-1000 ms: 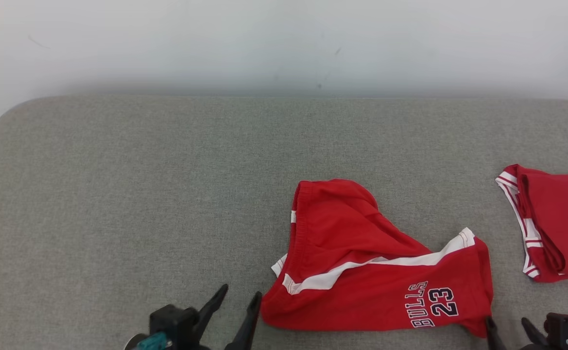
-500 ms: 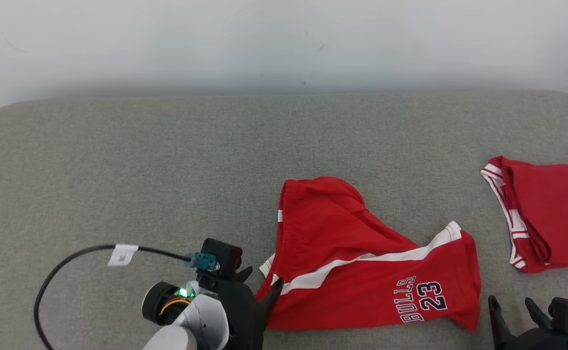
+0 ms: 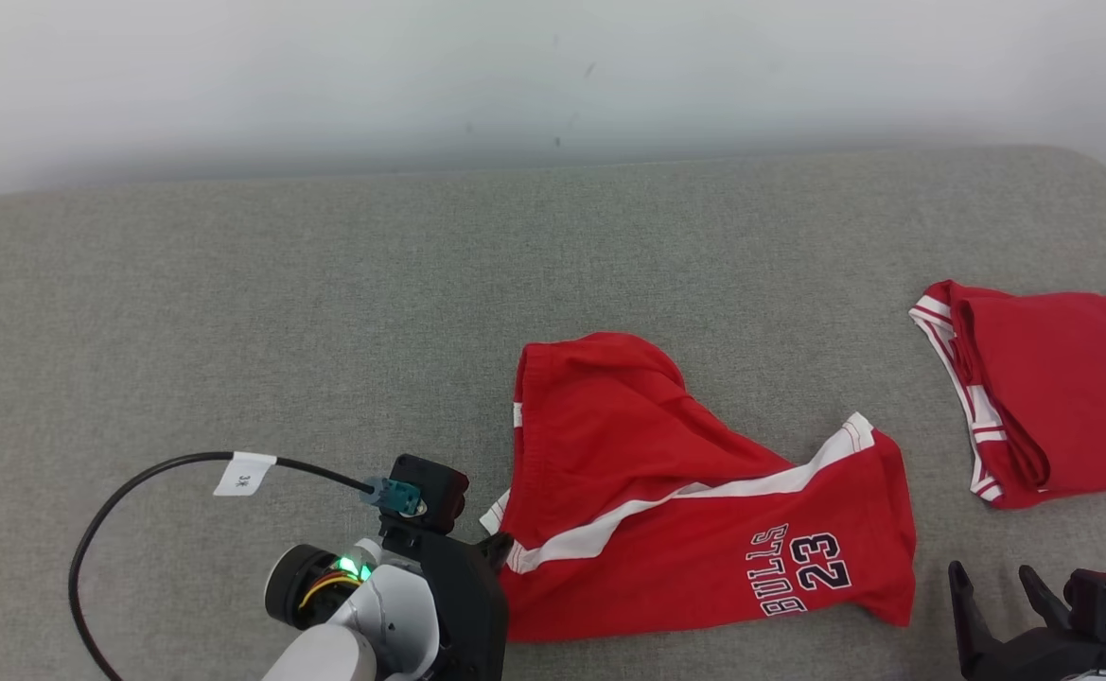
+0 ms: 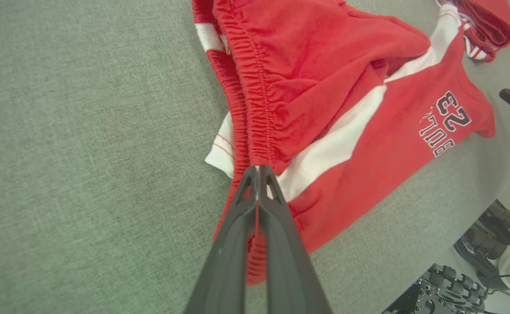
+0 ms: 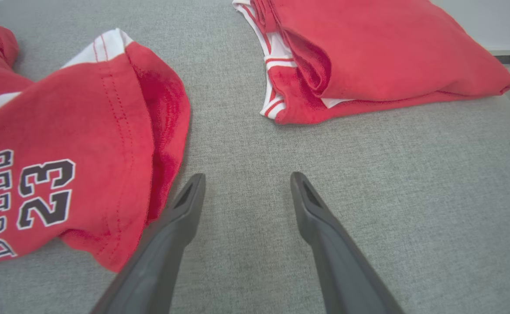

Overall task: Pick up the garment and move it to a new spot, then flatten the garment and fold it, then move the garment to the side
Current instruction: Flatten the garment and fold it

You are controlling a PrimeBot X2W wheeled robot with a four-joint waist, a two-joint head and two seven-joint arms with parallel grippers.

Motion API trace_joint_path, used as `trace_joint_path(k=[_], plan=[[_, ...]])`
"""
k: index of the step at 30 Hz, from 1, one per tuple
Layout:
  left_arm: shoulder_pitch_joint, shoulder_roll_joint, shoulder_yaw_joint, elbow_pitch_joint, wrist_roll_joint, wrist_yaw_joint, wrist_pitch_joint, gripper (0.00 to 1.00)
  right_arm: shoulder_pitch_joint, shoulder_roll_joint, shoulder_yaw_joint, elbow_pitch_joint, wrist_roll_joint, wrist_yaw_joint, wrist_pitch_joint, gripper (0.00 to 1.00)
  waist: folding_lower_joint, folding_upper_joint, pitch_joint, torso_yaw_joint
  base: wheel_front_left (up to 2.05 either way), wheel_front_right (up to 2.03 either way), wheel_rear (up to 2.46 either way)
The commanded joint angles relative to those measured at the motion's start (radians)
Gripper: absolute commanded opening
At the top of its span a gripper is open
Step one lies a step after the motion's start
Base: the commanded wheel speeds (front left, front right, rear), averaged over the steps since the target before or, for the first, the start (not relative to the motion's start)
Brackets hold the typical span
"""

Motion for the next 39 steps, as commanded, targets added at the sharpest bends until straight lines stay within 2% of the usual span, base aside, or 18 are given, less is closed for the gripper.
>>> trace_joint_path(k=[1, 3, 8, 10, 13, 21, 26, 29, 34, 39], plan=[[-0.012, 0.002, -0.004, 0.005, 0.002, 0.001, 0.008, 0.05, -0.012, -0.007, 0.002, 0.010, 0.009, -0.003, -0.010, 1.00, 0.0000, -0.0001, 0.000, -0.003, 0.00, 0.00, 0.00], [-0.013, 0.004, -0.007, 0.009, 0.002, 0.006, 0.019, 0.12, -0.015, -0.010, 0.004, 0.021, 0.011, -0.003, -0.017, 1.00, 0.0000, -0.0001, -0.001, -0.006, 0.00, 0.00, 0.00], [-0.009, 0.010, -0.015, 0.010, -0.003, 0.012, 0.048, 0.19, -0.016, -0.014, 0.007, 0.037, 0.013, -0.003, -0.026, 1.00, 0.0000, -0.0001, -0.005, -0.009, 0.00, 0.00, 0.00], [-0.005, 0.013, -0.018, 0.004, -0.009, 0.013, 0.063, 0.18, -0.017, -0.015, 0.009, 0.044, 0.014, -0.003, -0.028, 1.00, 0.0000, -0.0001, -0.007, -0.010, 0.00, 0.00, 0.00], [-0.004, 0.017, -0.020, -0.007, -0.009, 0.016, 0.070, 0.00, -0.018, -0.013, 0.014, 0.049, 0.014, -0.003, -0.029, 1.00, 0.0000, -0.0001, -0.009, -0.011, 0.00, 0.00, 0.00], [0.001, 0.026, -0.013, -0.019, -0.001, 0.009, 0.013, 0.00, -0.033, -0.016, 0.019, 0.030, 0.001, -0.003, -0.030, 1.00, 0.0000, -0.0001, -0.010, -0.016, 0.00, 0.00, 0.00], [0.077, 0.035, 0.013, -0.076, -0.002, 0.026, -0.091, 0.00, -0.049, 0.000, -0.033, -0.056, -0.035, -0.003, -0.024, 1.00, 0.0000, -0.0001, 0.002, 0.001, 0.00, 0.00, 0.00], [0.131, 0.037, 0.002, -0.117, -0.006, 0.012, -0.142, 0.00, -0.077, 0.011, -0.066, -0.143, -0.063, -0.003, 0.036, 1.00, 0.0000, -0.0001, 0.023, 0.029, 0.00, 0.00, 0.00], [0.174, 0.026, -0.008, -0.132, 0.003, 0.017, -0.194, 0.00, -0.143, 0.021, -0.091, -0.277, -0.089, -0.003, 0.242, 1.00, 0.0000, -0.0001, 0.048, 0.072, 0.00, 0.00, 0.00], [0.153, 0.013, -0.021, -0.116, 0.003, 0.011, -0.206, 0.00, -0.214, 0.014, -0.037, -0.356, -0.112, -0.003, 0.464, 1.00, 0.0000, -0.0001, 0.066, 0.094, 0.00, 0.00, 0.00]])
